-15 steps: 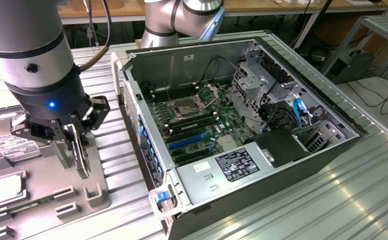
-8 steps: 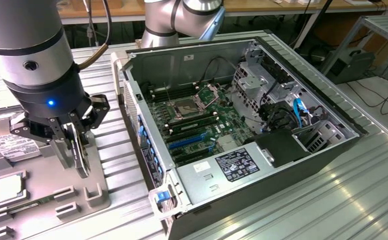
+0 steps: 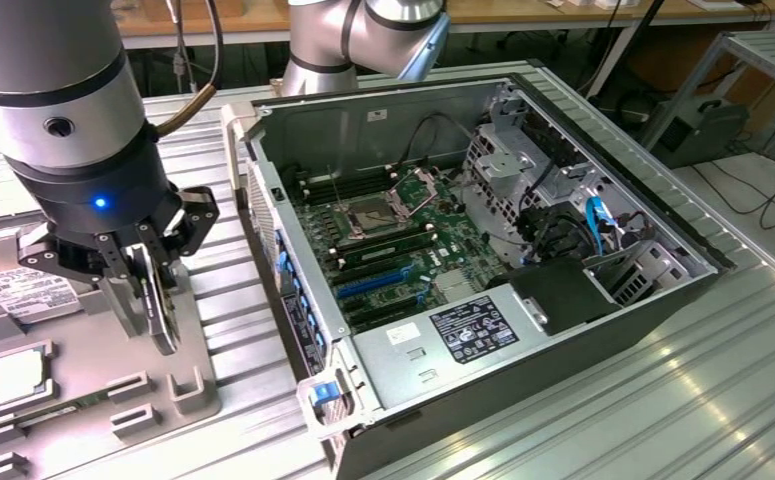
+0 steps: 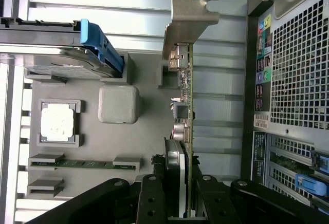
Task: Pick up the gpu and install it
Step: 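Pick up the gpu and move the gpu toward the slot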
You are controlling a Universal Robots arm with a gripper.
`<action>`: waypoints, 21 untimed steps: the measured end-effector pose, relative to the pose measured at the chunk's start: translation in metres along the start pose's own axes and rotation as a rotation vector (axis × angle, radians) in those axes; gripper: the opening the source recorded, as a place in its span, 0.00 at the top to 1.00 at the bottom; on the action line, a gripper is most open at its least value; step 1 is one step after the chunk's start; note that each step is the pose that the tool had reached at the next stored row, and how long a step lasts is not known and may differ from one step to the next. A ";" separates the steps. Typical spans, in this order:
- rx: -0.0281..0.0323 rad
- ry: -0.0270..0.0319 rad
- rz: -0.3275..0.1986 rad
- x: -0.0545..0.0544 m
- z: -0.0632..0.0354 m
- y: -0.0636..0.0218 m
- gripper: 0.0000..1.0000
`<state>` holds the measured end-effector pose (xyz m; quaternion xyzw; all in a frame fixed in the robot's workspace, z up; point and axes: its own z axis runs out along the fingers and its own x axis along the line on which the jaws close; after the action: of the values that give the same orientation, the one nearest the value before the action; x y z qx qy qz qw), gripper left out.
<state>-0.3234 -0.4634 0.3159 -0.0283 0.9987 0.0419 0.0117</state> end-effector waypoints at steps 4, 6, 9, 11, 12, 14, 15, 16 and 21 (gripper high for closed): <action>-0.0002 -0.0001 0.000 0.000 -0.0011 0.0001 0.72; -0.0001 0.0001 0.000 0.000 -0.0019 0.0001 0.72; -0.0002 0.0000 0.000 0.000 -0.0031 0.0002 0.72; -0.0003 -0.0002 0.000 0.000 -0.0037 0.0002 0.72; -0.0003 -0.0001 0.000 0.000 -0.0040 0.0002 0.72; -0.0001 0.0000 0.000 0.000 -0.0049 0.0002 0.72; -0.0001 0.0001 0.000 0.000 -0.0054 0.0003 0.72; -0.0001 0.0000 0.000 0.000 -0.0058 0.0003 0.72; -0.0001 0.0000 0.000 0.000 -0.0083 0.0005 0.72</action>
<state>-0.3234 -0.4636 0.3242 -0.0283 0.9986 0.0420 0.0116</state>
